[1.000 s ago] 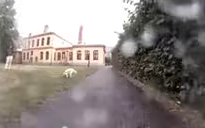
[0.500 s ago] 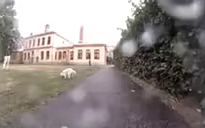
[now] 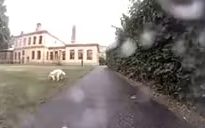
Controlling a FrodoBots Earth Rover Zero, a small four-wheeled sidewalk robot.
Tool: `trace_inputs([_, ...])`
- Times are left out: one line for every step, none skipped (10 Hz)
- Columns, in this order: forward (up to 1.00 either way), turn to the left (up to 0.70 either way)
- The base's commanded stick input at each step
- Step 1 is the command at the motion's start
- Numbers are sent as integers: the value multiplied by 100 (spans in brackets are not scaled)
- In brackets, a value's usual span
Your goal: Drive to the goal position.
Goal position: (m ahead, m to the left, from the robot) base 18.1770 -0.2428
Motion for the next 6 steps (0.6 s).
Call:
trace_inputs([85,0])
trace_inputs([85,0])
trace_inputs([85,0])
trace_inputs([85,0])
trace_inputs([85,0])
trace_inputs([85,0])
